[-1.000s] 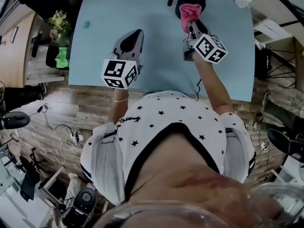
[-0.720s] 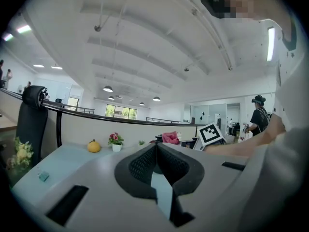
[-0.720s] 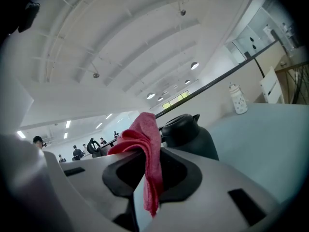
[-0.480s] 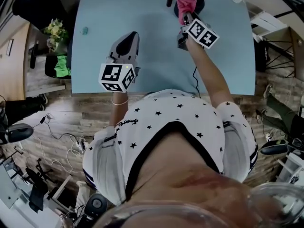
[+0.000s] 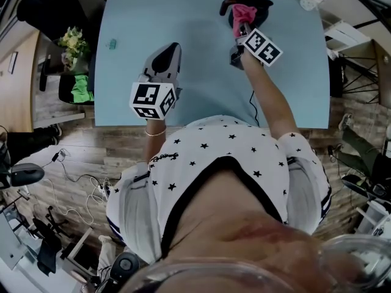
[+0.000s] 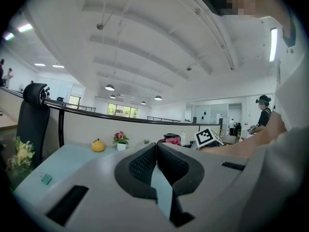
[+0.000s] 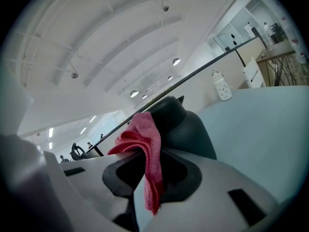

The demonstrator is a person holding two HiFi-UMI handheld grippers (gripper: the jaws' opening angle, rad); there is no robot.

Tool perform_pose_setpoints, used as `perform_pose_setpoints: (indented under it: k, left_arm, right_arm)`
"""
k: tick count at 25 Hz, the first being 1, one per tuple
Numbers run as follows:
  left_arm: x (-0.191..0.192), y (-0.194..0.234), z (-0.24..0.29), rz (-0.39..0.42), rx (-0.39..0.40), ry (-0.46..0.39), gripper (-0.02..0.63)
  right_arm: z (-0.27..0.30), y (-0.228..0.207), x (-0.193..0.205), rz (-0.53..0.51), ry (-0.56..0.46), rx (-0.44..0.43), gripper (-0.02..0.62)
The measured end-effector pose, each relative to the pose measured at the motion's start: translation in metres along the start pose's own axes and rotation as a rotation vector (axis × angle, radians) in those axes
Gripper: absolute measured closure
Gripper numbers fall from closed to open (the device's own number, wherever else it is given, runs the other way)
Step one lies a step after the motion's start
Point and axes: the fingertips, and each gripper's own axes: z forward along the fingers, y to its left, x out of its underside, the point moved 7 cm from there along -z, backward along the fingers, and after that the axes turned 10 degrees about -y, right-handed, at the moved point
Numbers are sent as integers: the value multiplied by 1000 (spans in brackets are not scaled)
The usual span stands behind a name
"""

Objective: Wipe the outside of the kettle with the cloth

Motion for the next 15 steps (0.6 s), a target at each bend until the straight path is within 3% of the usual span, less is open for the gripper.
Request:
perform_pose_setpoints:
  k: [15]
  left_arm:
    - [15,13,17,-33,-5,34,577]
  right_arm:
    - [2,-17,28,9,57,46,528]
